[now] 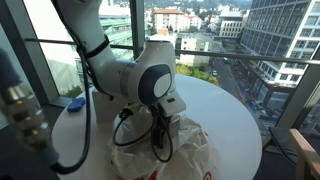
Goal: Remove the objects from the plastic bag and put them on the white basket
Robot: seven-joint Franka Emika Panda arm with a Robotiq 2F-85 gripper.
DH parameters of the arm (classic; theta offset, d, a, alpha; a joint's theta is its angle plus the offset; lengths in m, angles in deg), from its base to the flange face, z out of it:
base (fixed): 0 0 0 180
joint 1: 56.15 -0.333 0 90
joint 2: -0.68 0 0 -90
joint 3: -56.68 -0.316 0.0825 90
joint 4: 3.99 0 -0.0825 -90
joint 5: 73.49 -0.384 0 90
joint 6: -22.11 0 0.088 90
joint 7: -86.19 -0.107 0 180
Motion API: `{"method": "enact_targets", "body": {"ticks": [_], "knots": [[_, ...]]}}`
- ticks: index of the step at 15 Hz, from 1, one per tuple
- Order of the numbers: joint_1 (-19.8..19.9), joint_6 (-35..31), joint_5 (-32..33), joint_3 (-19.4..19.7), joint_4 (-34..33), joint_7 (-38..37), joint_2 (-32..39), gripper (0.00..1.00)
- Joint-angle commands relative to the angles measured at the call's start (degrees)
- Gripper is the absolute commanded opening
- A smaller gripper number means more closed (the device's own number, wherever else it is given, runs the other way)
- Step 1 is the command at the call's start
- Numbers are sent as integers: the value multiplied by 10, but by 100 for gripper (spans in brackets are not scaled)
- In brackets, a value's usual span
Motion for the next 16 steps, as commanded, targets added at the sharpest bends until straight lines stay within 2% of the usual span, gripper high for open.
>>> {"method": "enact_targets", "body": {"ticks": [1,4,6,8,9,11,12,14,16], "knots": [[-77,-45,56,86,-13,-90,30,100],[-129,-52,84,142,-10,-147,41,100],[-106,-36,51,108,-4,-130,29,100],[-61,-18,1,48,14,-88,-11,100],[-51,-6,-14,33,21,-76,-26,100],[-46,14,-27,23,34,-71,-59,100],[-67,28,0,47,39,-98,-74,100],[-71,68,37,57,47,-121,-111,100],[-50,122,50,35,54,-111,-155,100]]}}
